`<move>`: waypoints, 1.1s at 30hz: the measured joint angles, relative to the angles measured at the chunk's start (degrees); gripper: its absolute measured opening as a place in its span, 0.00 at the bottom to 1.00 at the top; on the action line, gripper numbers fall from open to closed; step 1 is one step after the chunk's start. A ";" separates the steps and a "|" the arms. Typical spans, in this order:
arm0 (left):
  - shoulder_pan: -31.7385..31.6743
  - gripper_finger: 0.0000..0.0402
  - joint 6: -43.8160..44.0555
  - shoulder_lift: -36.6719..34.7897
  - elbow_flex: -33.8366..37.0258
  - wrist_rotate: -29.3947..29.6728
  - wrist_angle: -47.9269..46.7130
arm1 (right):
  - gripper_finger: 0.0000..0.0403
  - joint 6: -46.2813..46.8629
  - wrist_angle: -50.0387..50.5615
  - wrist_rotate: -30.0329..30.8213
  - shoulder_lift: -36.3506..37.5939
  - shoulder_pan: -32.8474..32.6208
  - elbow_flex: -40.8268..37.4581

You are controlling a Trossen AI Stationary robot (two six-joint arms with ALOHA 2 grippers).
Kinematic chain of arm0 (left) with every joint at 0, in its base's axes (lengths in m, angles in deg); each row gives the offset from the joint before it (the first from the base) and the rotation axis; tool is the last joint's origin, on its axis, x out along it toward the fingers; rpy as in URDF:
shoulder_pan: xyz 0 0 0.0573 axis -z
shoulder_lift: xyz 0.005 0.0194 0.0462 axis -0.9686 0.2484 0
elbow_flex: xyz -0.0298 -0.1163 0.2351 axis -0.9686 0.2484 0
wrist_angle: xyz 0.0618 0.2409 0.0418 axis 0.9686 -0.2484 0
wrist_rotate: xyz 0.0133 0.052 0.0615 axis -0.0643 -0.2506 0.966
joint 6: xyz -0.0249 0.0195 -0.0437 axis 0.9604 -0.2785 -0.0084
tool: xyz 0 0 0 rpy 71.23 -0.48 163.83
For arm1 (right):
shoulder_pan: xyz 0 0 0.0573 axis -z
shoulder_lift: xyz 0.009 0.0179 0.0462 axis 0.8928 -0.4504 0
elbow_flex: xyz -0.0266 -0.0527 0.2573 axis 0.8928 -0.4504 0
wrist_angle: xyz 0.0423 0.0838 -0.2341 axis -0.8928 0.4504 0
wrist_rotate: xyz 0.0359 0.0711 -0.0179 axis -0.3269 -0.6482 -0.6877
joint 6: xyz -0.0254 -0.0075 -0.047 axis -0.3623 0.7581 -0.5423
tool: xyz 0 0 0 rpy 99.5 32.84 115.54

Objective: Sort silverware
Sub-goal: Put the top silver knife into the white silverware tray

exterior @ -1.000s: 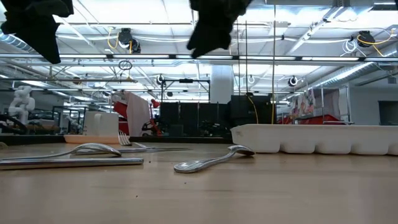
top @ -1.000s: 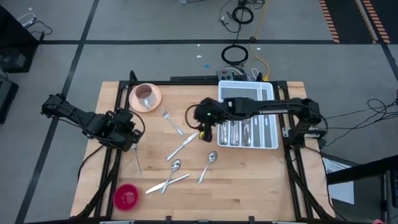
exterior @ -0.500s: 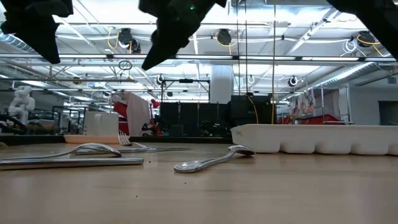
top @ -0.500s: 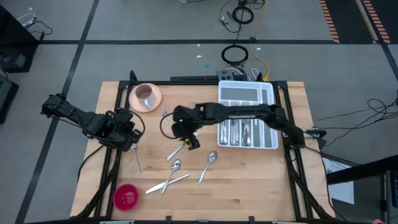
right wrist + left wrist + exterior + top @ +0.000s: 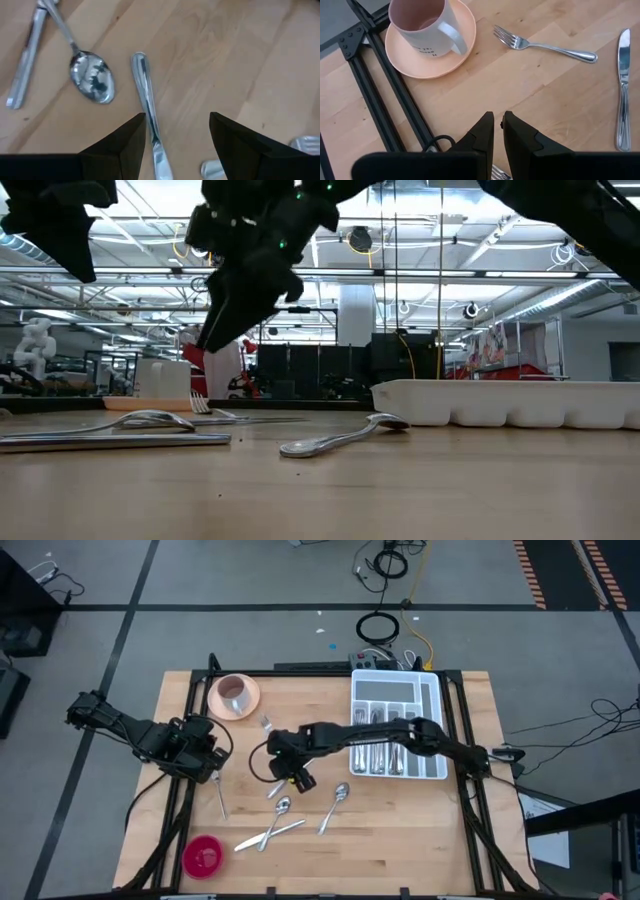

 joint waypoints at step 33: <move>0.00 0.12 -0.33 0.07 0.00 0.03 -0.01 | 0.36 -4.50 3.98 3.59 -9.22 -0.15 0.32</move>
